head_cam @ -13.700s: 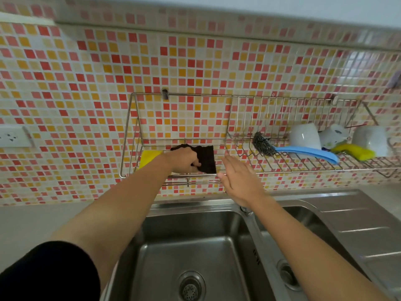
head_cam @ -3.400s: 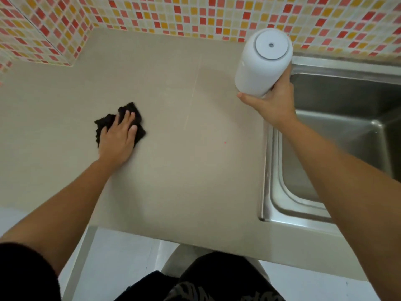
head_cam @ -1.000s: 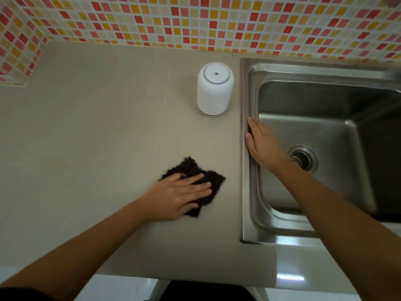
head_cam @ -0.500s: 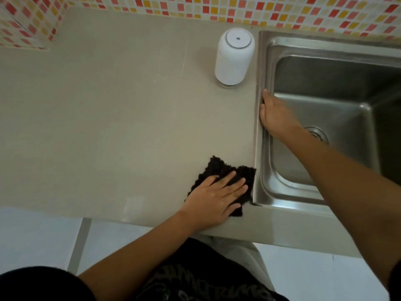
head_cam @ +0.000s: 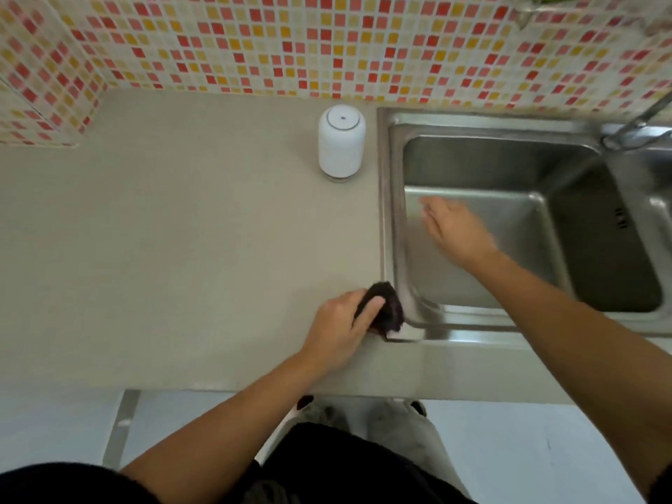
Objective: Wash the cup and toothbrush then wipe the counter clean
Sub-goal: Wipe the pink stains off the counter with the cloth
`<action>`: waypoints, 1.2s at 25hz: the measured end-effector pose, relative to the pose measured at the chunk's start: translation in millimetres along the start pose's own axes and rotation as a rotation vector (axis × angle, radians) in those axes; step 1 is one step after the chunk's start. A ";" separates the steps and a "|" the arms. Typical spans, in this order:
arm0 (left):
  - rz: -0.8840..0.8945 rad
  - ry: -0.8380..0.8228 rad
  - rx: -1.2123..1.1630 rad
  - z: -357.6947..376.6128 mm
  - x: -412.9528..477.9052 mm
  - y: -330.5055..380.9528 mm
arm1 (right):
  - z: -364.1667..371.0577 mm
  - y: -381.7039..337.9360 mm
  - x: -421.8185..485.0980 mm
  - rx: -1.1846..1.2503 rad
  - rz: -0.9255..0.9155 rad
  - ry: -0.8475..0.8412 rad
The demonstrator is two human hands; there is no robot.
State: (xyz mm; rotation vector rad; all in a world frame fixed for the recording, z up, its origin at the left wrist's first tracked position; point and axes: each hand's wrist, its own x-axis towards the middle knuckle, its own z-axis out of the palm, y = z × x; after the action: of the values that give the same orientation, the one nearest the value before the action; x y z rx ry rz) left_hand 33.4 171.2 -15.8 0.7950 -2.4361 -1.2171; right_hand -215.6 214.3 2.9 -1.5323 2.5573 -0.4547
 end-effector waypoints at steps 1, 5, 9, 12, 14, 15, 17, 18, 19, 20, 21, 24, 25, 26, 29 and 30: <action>-0.170 0.005 -0.154 4.8 21.0 20.6 | -15.5 10.6 -6.3 0.027 0.028 0.053; -0.680 -0.164 -1.102 22.5 98.8 95.6 | -74.8 50.2 -28.2 0.211 0.169 0.244; -0.550 -0.127 -1.309 58.3 146.9 161.8 | -139.6 86.5 -39.8 0.426 0.165 0.315; -0.428 0.026 -1.254 87.9 167.4 201.1 | -178.1 103.6 -41.6 0.589 0.105 0.121; -0.352 0.084 -1.167 103.9 172.8 221.1 | -192.8 116.8 -40.1 0.664 0.115 0.000; -0.323 0.087 -1.162 109.9 174.3 232.8 | -199.1 125.1 -38.6 0.693 0.118 -0.031; -0.281 0.092 -1.177 115.3 175.5 257.5 | -206.6 142.0 -33.1 0.757 0.140 -0.051; -0.271 0.096 -1.193 116.8 174.6 267.9 | -210.0 148.1 -31.6 0.796 0.163 -0.056; -0.272 0.111 -1.205 118.2 175.6 274.7 | -213.5 153.2 -29.9 0.849 0.192 -0.067; -0.268 0.122 -1.221 118.7 177.1 280.2 | -216.5 156.5 -28.3 0.929 0.216 -0.080; -0.249 0.138 -1.216 118.3 180.0 283.6 | -219.7 158.1 -27.2 1.005 0.226 -0.090; -0.136 0.181 -1.064 110.4 194.6 296.4 | -246.0 159.2 -23.9 1.043 0.117 -0.010; -0.107 0.189 -1.026 104.5 199.0 303.9 | -258.5 158.7 -21.2 1.018 0.050 0.057; -0.074 0.189 -0.991 97.7 202.7 312.0 | -271.9 157.7 -18.3 0.981 -0.017 0.133; 0.048 0.167 -0.834 76.9 221.9 335.0 | -317.7 150.9 -7.0 0.863 -0.185 0.324; 0.082 0.181 -0.752 68.6 233.3 344.5 | -334.3 149.4 -1.4 0.835 -0.228 0.358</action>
State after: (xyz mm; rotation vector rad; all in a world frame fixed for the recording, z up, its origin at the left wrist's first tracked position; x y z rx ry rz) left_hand -304.7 242.9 225.7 0.5332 -1.6392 -1.7571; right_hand -427.0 345.2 271.8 -1.4631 1.9235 -1.6844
